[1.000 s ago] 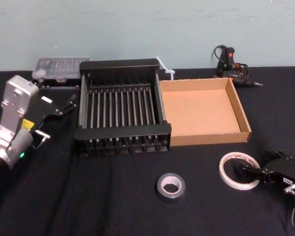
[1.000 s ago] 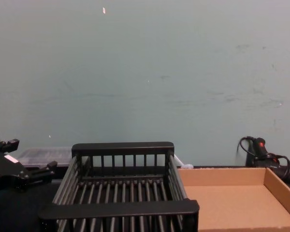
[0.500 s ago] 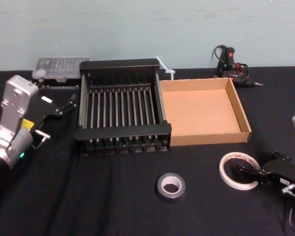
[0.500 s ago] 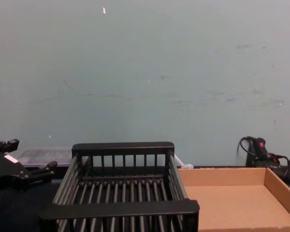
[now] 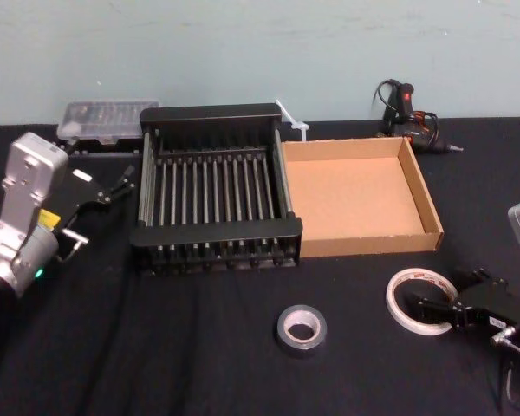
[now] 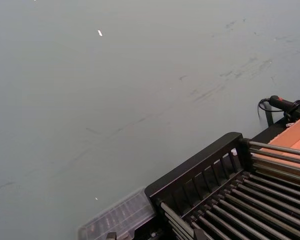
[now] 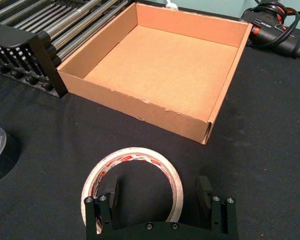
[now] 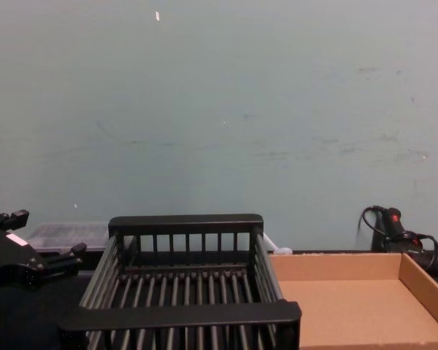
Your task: Pick up the white tape and place it into the black box , Pick up the silver tape and place it into the brown box.
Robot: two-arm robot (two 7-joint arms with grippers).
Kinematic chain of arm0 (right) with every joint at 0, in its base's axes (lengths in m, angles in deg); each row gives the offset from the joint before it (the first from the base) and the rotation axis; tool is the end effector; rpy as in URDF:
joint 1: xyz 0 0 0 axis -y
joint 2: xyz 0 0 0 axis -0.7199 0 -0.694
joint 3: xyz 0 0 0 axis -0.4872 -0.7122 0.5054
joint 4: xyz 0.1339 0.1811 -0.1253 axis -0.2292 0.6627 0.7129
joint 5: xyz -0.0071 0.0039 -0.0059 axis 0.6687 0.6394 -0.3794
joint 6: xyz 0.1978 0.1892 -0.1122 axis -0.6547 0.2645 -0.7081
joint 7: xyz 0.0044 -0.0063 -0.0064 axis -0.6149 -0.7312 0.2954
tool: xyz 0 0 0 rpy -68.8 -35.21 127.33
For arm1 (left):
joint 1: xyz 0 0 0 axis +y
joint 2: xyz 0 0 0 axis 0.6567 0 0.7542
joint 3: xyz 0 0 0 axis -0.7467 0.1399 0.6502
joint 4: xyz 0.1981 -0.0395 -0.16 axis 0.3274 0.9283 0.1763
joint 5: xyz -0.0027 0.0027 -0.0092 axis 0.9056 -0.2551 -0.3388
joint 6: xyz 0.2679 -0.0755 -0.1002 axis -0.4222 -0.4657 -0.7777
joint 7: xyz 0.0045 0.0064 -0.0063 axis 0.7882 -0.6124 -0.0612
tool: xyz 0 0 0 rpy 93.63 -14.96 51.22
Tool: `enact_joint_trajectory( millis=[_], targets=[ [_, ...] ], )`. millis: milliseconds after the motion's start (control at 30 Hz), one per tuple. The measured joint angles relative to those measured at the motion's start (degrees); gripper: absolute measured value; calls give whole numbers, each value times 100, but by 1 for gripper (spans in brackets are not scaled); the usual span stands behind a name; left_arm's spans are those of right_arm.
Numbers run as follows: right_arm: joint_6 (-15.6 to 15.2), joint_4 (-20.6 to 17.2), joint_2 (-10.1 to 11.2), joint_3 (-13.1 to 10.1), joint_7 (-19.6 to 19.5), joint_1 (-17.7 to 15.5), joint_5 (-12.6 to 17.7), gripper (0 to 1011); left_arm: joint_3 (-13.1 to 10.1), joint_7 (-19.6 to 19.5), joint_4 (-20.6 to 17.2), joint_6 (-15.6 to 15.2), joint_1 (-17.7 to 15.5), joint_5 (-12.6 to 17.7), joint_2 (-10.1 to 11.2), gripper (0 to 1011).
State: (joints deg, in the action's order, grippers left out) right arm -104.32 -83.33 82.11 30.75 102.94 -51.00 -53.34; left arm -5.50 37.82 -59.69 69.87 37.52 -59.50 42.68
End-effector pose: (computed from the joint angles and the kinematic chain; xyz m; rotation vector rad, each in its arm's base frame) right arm 0.2777 -0.0890 -0.2632 -0.4818 0.3087 -1.0143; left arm 0.3406 0.0675 -0.2735 0.3044 -0.2849 1.2479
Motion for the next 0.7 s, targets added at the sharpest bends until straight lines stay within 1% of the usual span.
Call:
enact_joint_trajectory(
  millis=[700],
  targets=[
    [-47, 66, -53, 26, -2, 23, -31, 1003, 0, 0, 0, 0, 0, 0, 0, 1001]
  ],
)
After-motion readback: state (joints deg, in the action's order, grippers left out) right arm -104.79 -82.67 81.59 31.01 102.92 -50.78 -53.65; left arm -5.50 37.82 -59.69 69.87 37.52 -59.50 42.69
